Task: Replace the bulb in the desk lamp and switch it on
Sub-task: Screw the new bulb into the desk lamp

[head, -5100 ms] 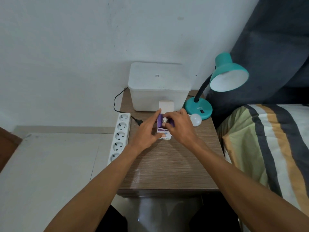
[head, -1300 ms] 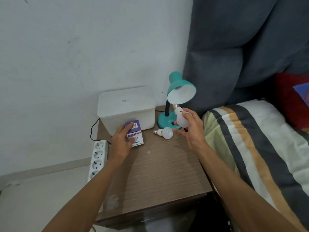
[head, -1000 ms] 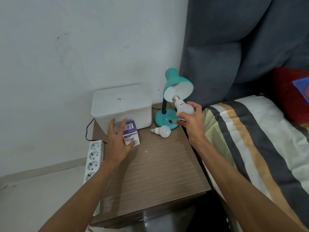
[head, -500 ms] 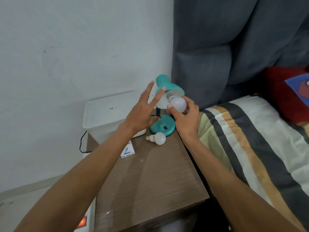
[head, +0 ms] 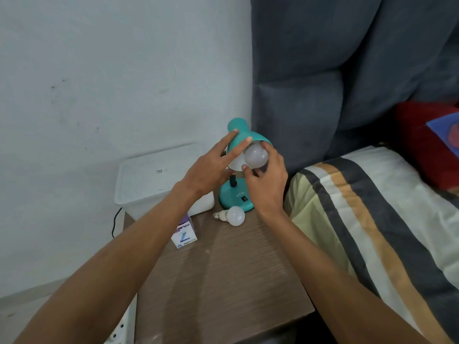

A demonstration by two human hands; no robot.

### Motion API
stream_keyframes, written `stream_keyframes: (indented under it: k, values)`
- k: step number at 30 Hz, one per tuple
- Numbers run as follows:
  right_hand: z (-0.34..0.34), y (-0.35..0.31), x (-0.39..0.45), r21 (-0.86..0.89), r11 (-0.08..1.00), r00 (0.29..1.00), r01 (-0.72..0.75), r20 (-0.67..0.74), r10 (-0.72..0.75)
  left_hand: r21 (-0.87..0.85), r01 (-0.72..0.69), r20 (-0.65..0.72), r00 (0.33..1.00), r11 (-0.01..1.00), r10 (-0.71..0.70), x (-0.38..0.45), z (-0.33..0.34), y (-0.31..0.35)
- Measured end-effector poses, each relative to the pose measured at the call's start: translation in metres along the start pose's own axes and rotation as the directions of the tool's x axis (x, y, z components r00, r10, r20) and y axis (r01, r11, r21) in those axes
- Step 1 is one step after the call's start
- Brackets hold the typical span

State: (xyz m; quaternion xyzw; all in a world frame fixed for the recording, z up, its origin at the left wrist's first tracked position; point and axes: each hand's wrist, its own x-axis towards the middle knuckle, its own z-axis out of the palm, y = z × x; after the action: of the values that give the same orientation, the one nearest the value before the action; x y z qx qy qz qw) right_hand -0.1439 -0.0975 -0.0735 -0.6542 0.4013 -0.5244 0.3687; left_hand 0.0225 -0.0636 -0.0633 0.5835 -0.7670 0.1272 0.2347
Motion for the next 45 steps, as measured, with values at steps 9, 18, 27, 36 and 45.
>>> stream_keyframes:
  k: [9, 18, 27, 36, 45]
  values:
    - [0.006, 0.008, 0.001, -0.109, 0.994, 1.000, -0.007, -0.013, 0.005, -0.025, -0.002, -0.003, 1.000, 1.000, 0.001, -0.003, 0.002, -0.005]
    - [0.012, 0.013, 0.000, -0.002, 0.997, 0.997, -0.071, -0.016, 0.071, -0.053, 0.007, -0.015, 1.000, 0.999, -0.008, -0.002, 0.001, -0.004]
    - [0.008, 0.008, 0.001, -0.013, 0.996, 0.995, -0.083, -0.048, 0.082, -0.055, 0.016, 0.011, 1.000, 0.998, -0.016, -0.003, -0.001, -0.005]
    - [0.009, 0.014, 0.001, 0.031, 0.999, 0.999, -0.043, 0.005, 0.043, -0.071, 0.012, 0.042, 0.999, 0.997, -0.009, -0.003, -0.005, -0.008]
    - [0.007, 0.014, 0.000, 0.054, 0.989, 0.991, -0.135, 0.000, 0.135, -0.043, 0.001, 0.040, 0.999, 0.999, 0.001, -0.002, -0.003, -0.011]
